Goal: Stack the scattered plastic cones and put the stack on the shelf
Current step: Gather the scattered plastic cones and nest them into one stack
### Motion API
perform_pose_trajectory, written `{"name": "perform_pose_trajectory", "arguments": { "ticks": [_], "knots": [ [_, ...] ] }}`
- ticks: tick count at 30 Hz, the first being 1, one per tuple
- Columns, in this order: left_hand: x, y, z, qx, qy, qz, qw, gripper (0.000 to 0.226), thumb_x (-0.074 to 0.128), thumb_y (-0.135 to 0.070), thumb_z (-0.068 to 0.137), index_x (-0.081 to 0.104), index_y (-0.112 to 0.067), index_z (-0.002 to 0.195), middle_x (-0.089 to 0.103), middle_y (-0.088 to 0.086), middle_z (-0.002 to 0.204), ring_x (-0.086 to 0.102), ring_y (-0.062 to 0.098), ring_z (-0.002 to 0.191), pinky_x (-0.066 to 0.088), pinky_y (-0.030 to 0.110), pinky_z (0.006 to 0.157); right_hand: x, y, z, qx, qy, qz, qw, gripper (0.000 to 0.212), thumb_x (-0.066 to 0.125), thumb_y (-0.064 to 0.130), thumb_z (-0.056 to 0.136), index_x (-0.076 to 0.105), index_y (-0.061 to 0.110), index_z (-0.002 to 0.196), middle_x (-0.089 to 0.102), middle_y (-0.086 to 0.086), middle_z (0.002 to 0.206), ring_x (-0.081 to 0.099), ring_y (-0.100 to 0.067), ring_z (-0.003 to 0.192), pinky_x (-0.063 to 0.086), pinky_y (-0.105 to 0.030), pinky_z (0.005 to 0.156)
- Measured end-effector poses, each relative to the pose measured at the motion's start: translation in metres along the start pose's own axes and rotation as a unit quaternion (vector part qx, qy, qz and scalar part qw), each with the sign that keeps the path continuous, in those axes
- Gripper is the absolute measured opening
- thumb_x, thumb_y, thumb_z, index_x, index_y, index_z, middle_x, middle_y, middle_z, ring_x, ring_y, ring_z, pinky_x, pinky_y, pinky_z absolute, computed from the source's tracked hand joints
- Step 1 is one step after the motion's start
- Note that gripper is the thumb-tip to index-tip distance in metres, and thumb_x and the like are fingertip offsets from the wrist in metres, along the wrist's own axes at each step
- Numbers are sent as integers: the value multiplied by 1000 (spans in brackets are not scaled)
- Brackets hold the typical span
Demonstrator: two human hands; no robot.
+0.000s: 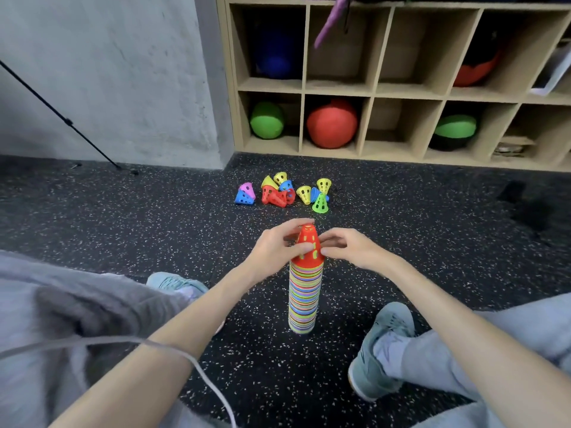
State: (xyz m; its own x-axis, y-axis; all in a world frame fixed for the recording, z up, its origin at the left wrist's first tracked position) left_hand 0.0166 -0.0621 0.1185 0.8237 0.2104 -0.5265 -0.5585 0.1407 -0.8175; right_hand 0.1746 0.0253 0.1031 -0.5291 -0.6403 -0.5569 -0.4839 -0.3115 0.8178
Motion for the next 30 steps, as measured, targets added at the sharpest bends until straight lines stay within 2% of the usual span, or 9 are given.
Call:
{"name": "perform_pose_trajectory", "arguments": {
  "ticks": [3,6,7,10,12,16,21,27,30],
  "knots": [
    [-12,-6,2,-9,-7,24,1000,33,56,-44,102,61,-40,135,71,-15,120,65,-5,108,54,25,96,-31,12,2,-26,-70,-14,997,20,67,20,97,69,27,116,73,1,114,68,-12,109,53,-42,102],
    [-34,-20,16,6,-12,114,993,37,43,-48,107,58,-34,137,70,-17,106,63,-7,92,47,18,79,-62,27,10,-41,-150,-3,988,19,67,24,97,71,27,115,73,6,112,67,-8,105,52,-38,101],
    [-42,-21,25,10,-10,145,989,40,40,-50,107,55,-32,139,70,-13,111,63,-2,95,46,21,79,-68,34,14,-47,-168,0,985,20,66,25,97,71,26,116,72,5,112,67,-8,104,52,-34,98],
    [-56,-17,58,18,14,256,966,49,36,-54,106,47,-28,146,62,-3,136,59,17,119,44,33,87,-74,49,34,-63,-197,-18,978,21,62,26,99,70,30,118,69,4,117,64,-8,103,48,-24,87],
    [-58,-9,80,20,30,321,946,53,37,-54,106,44,-24,148,56,1,144,53,22,129,44,39,94,-74,51,52,-73,-208,-68,973,24,62,29,99,68,35,121,65,3,125,60,-15,112,46,-32,93],
    [-53,12,115,19,21,403,915,59,37,-55,105,40,-17,150,47,6,151,50,28,132,45,45,102,-69,45,90,-66,-192,-169,964,38,61,31,99,59,34,138,53,-1,145,49,-23,132,36,-40,106],
    [-31,64,149,-4,60,459,886,62,34,-55,106,36,-16,153,39,7,158,44,28,138,42,45,110,-59,13,146,-33,-155,-214,964,49,58,35,100,47,33,148,44,1,154,43,-29,136,36,-47,110],
    [-15,165,184,-137,98,433,886,67,33,-57,105,30,-13,156,31,10,162,37,31,144,39,48,114,-27,-57,224,51,-53,-251,965,49,55,38,101,44,33,149,35,-3,158,38,-31,140,37,-50,112],
    [-3,206,199,-171,112,419,885,66,34,-57,105,29,-13,155,25,11,165,34,32,146,36,49,116,-19,-90,261,71,-30,-252,965,45,55,36,101,47,35,146,34,-2,159,37,-30,142,35,-50,115]
  ]
}}
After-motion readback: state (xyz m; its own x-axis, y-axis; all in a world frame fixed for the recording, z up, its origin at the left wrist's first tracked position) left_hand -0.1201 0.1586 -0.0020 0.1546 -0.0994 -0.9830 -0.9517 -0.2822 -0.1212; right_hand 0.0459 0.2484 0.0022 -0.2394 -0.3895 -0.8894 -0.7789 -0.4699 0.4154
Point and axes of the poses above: each hand's wrist, its own z-axis towards the middle knuckle, its own x-axis out of the palm, y = z × x, the point moved 7 cm from there along z, towards the middle knuckle
